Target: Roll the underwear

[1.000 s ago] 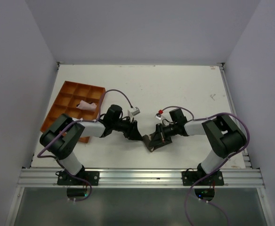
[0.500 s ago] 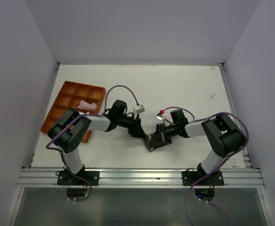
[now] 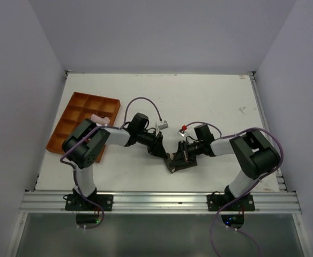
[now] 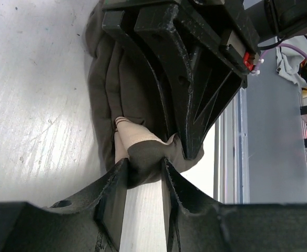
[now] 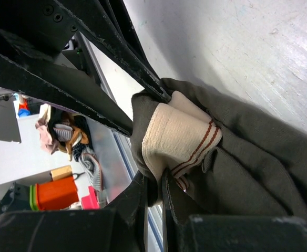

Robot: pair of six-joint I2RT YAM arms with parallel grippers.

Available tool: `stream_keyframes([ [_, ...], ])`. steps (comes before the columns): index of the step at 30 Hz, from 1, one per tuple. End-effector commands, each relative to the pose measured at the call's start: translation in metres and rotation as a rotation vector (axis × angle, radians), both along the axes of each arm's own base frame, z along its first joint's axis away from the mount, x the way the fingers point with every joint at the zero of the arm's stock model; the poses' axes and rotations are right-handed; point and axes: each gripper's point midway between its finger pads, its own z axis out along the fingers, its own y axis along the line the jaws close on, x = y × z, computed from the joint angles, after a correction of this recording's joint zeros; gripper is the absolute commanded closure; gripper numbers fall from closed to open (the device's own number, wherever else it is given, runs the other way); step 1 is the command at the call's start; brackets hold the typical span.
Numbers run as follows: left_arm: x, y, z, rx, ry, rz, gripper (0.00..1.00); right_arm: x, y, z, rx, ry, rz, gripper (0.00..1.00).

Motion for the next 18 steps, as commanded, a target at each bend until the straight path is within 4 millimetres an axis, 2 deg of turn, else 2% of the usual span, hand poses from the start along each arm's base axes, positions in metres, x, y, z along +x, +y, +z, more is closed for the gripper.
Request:
stream_keyframes([
  [1,0.007,-0.003,0.008,0.009,-0.052,0.016,0.65,0.007,-0.002,0.0,-0.032,-0.054,-0.01,1.0],
  [5,0.027,0.001,0.033,0.024,-0.112,0.083,0.64,0.01,0.0,-0.001,-0.048,-0.077,0.004,1.0],
  [8,0.041,0.011,0.063,0.024,-0.139,0.135,0.61,0.01,0.001,-0.004,-0.108,-0.124,0.039,1.0],
  [9,0.05,0.022,0.069,0.07,-0.152,0.199,0.61,0.013,0.003,-0.001,-0.11,-0.145,0.043,1.0],
  [11,0.065,0.03,0.083,0.082,-0.197,0.268,0.6,0.013,0.002,-0.002,-0.124,-0.149,0.05,1.0],
  [12,0.08,0.038,0.1,0.073,-0.248,0.337,0.6,0.013,0.003,-0.001,-0.125,-0.152,0.058,1.0],
  [14,0.089,0.042,0.12,0.022,-0.291,0.348,0.6,0.01,0.008,-0.002,-0.126,-0.171,0.089,1.0],
  [16,0.086,0.045,0.121,-0.005,-0.335,0.246,0.57,0.002,0.017,-0.002,-0.099,-0.158,0.121,1.0],
  [18,0.069,0.043,0.107,-0.042,-0.324,0.139,0.61,0.001,0.027,0.001,-0.044,-0.181,0.124,1.0],
])
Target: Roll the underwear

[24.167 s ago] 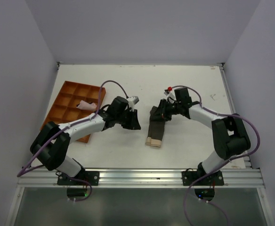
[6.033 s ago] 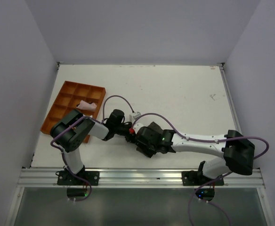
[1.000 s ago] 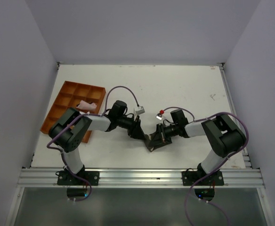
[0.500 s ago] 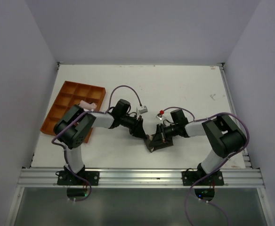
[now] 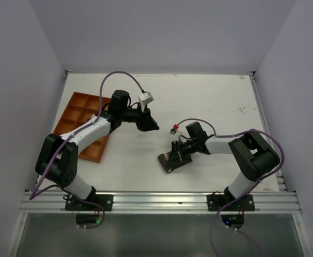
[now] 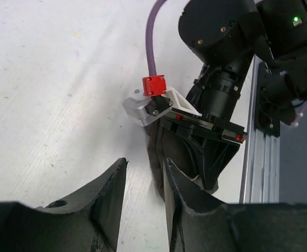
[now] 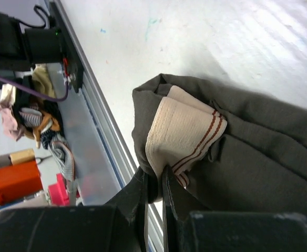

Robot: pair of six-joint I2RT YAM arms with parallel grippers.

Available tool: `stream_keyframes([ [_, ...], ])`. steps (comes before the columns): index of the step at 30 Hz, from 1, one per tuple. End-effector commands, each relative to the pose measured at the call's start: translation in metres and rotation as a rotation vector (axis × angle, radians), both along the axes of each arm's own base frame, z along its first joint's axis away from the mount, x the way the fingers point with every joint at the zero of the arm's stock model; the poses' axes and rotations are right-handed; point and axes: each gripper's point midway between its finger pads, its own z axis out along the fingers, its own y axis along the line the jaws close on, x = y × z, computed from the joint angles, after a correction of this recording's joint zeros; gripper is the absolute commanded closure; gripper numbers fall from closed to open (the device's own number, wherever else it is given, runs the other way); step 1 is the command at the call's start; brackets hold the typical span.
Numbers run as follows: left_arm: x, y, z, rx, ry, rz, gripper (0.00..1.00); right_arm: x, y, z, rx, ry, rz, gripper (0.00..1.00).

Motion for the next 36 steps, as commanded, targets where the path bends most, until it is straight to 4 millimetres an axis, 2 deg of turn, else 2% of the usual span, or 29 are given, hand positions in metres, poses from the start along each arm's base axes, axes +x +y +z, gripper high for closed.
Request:
stream_keyframes([
  [1,-0.025,0.0,-0.015,-0.02,-0.051,-0.205,0.63,0.0,0.016,0.001,0.046,-0.065,0.03,1.0],
  [2,-0.033,-0.001,-0.02,-0.033,-0.048,-0.254,0.65,-0.006,0.016,-0.001,0.045,-0.044,0.02,1.0],
  [3,-0.045,0.001,-0.023,-0.035,-0.035,-0.301,0.67,-0.002,0.02,0.001,0.068,-0.078,0.016,1.0],
  [4,-0.047,0.002,-0.026,-0.03,-0.104,-0.344,0.67,-0.004,0.023,0.001,0.074,-0.066,0.008,1.0],
  [9,-0.069,0.003,-0.042,-0.012,-0.079,-0.471,0.6,-0.008,0.022,0.002,0.104,-0.083,0.004,1.0],
  [12,-0.075,0.003,-0.049,0.0,-0.114,-0.505,0.56,-0.011,0.021,0.002,0.108,-0.086,0.017,1.0],
  [13,-0.078,0.006,-0.057,0.019,-0.13,-0.513,0.49,-0.013,0.02,0.002,0.108,-0.087,0.021,1.0],
  [16,-0.086,0.007,-0.067,0.049,-0.152,-0.537,0.48,-0.014,0.018,0.001,0.108,-0.094,0.019,1.0],
  [20,-0.082,-0.002,-0.072,0.093,-0.232,-0.543,0.43,-0.017,0.018,-0.001,0.116,-0.082,0.027,1.0],
  [29,-0.093,-0.024,-0.083,0.067,-0.236,-0.645,0.44,-0.021,0.015,-0.003,0.112,-0.092,0.023,1.0],
  [36,-0.12,-0.034,-0.104,0.101,-0.216,-0.735,0.45,-0.021,0.015,-0.001,0.117,-0.095,0.02,1.0],
])
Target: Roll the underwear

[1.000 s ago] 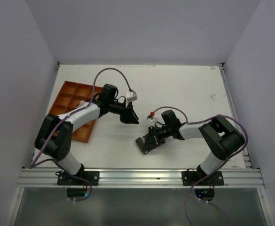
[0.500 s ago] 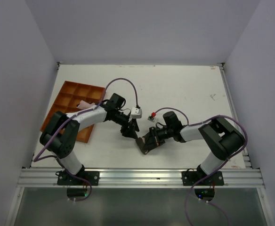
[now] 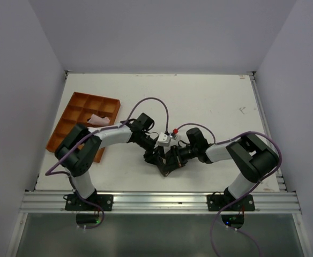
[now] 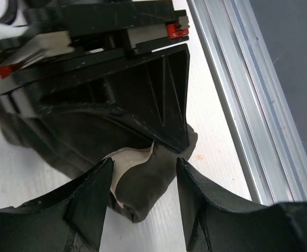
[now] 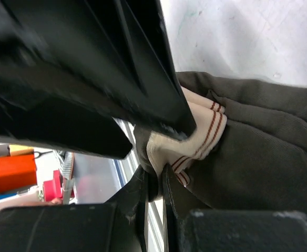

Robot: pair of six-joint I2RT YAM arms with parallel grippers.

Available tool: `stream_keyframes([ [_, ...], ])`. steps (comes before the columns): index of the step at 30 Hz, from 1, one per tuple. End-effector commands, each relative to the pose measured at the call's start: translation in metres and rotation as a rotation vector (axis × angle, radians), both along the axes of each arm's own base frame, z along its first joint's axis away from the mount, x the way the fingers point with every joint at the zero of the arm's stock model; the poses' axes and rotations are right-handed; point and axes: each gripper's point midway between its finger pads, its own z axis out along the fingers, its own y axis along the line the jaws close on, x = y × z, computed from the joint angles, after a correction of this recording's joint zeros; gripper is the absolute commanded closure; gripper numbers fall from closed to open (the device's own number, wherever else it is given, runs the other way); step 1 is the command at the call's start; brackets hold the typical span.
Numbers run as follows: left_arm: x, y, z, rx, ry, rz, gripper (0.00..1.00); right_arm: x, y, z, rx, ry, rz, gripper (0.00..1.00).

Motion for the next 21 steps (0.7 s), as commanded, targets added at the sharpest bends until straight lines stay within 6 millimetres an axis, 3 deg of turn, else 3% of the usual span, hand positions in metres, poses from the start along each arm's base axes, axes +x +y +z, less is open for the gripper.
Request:
stream_keyframes([
  [1,-0.005,-0.012,-0.001,-0.034,-0.048,-0.072,0.45,-0.001,-0.003,-0.001,-0.006,-0.027,-0.01,1.0],
  [6,-0.004,-0.013,-0.003,-0.026,-0.05,-0.092,0.53,-0.003,-0.005,-0.001,-0.013,-0.028,-0.013,1.0],
  [8,-0.004,-0.014,-0.004,-0.027,-0.049,-0.097,0.63,-0.004,-0.006,-0.001,-0.022,-0.027,-0.017,1.0],
  [9,-0.005,-0.013,-0.004,-0.029,-0.044,-0.104,0.77,-0.003,-0.007,0.001,-0.025,-0.034,-0.023,1.0],
  [10,-0.005,-0.014,-0.004,-0.032,-0.039,-0.109,0.83,-0.003,-0.008,0.001,-0.028,-0.039,-0.024,1.0],
  [15,-0.008,-0.022,-0.003,-0.045,0.053,-0.149,1.0,-0.004,-0.018,0.0,-0.095,-0.056,-0.074,0.87],
  [19,-0.004,-0.029,-0.003,-0.028,0.105,-0.157,1.0,0.011,-0.033,-0.001,-0.199,-0.138,-0.195,0.83],
  [21,-0.003,-0.03,-0.004,-0.013,0.125,-0.15,1.0,0.013,-0.037,0.009,-0.202,-0.163,-0.223,0.8],
])
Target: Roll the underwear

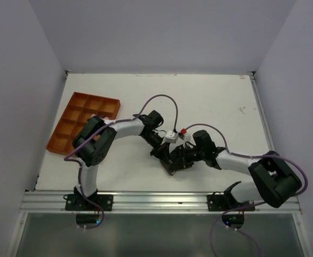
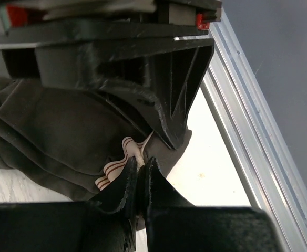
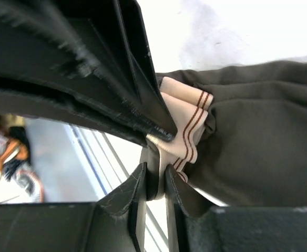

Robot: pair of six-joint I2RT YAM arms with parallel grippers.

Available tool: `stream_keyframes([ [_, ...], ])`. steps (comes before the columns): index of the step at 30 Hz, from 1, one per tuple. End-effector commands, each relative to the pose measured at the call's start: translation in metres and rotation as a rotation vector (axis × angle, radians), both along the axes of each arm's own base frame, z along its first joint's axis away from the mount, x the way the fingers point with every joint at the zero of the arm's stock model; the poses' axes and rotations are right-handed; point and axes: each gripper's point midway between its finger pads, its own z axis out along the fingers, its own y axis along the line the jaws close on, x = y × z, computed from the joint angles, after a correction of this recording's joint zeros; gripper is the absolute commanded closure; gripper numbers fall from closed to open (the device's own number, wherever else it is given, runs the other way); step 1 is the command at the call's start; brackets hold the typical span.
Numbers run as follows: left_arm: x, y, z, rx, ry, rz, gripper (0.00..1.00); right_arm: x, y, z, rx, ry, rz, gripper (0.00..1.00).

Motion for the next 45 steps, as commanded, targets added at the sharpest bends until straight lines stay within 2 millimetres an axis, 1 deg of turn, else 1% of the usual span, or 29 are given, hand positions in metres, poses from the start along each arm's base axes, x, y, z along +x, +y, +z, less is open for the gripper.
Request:
stream_keyframes([
  [1,0.004,-0.005,0.001,0.003,0.013,-0.02,1.0,0.01,-0.013,0.004,-0.075,-0.073,-0.085,0.79],
  [2,0.003,-0.004,0.0,0.018,0.028,-0.02,1.0,0.016,-0.017,0.01,-0.088,-0.102,-0.122,0.79],
  [3,0.003,-0.006,0.0,0.019,0.034,-0.025,1.0,0.018,-0.02,0.011,-0.1,-0.11,-0.15,0.78],
  [5,0.004,-0.007,0.001,0.031,0.057,-0.028,1.0,0.02,-0.025,0.014,-0.11,-0.131,-0.182,0.77],
  [7,0.003,-0.008,-0.001,0.042,0.076,-0.028,1.0,0.02,-0.024,0.017,-0.1,-0.132,-0.183,0.71],
  [9,0.005,-0.01,0.0,0.057,0.091,-0.02,1.0,0.019,-0.024,0.017,-0.11,-0.133,-0.176,0.69],
  [11,0.004,-0.013,0.0,0.066,0.106,-0.025,1.0,0.014,-0.029,0.014,-0.143,-0.127,-0.174,0.65],
  [12,0.004,-0.014,0.0,0.07,0.106,-0.025,1.0,0.017,-0.033,0.017,-0.155,-0.157,-0.195,0.64],
  [13,0.003,-0.015,-0.001,0.082,0.107,-0.03,1.0,0.017,-0.035,0.018,-0.16,-0.166,-0.204,0.61],
  [15,0.004,-0.018,-0.001,0.091,0.103,-0.034,1.0,0.017,-0.039,0.02,-0.164,-0.194,-0.22,0.59],
  [16,0.002,-0.018,-0.005,0.105,0.107,-0.038,1.0,0.016,-0.04,0.018,-0.168,-0.194,-0.217,0.58],
  [17,0.002,-0.018,-0.006,0.111,0.11,-0.037,1.0,0.014,-0.04,0.018,-0.164,-0.195,-0.21,0.55],
  [19,0.003,-0.019,-0.008,0.121,0.107,-0.035,1.0,0.014,-0.038,0.023,-0.149,-0.212,-0.21,0.52],
  [20,0.003,-0.018,-0.008,0.123,0.11,-0.034,1.0,0.013,-0.036,0.025,-0.141,-0.216,-0.205,0.46],
  [22,0.004,-0.02,-0.009,0.126,0.111,-0.033,1.0,0.013,-0.036,0.028,-0.145,-0.231,-0.208,0.44],
  [24,0.005,-0.021,-0.01,0.131,0.117,-0.03,1.0,0.01,-0.037,0.026,-0.168,-0.248,-0.198,0.42],
  [25,0.005,-0.022,-0.01,0.135,0.121,-0.031,1.0,0.014,-0.038,0.026,-0.188,-0.267,-0.21,0.42],
  [26,0.005,-0.022,-0.011,0.139,0.124,-0.029,1.0,0.009,-0.038,0.023,-0.21,-0.269,-0.193,0.41],
  [27,0.005,-0.022,-0.012,0.148,0.13,-0.027,1.0,0.009,-0.037,0.023,-0.22,-0.281,-0.187,0.38],
  [28,0.006,-0.023,-0.012,0.151,0.129,-0.027,1.0,0.01,-0.036,0.025,-0.23,-0.294,-0.185,0.37],
  [33,0.007,-0.025,-0.015,0.167,0.14,-0.023,1.0,0.014,-0.044,0.018,-0.373,-0.389,-0.206,0.35],
  [39,0.01,-0.027,-0.016,0.176,0.142,-0.015,1.0,0.019,-0.028,0.031,-0.358,-0.462,-0.204,0.35],
  [41,0.01,-0.027,-0.015,0.172,0.139,-0.016,1.0,0.021,-0.026,0.034,-0.347,-0.466,-0.222,0.35],
  [43,0.01,-0.027,-0.014,0.168,0.134,-0.015,1.0,0.02,-0.028,0.035,-0.335,-0.456,-0.25,0.36],
  [45,0.01,-0.026,-0.016,0.18,0.139,-0.012,1.0,0.019,-0.031,0.034,-0.329,-0.444,-0.281,0.36],
])
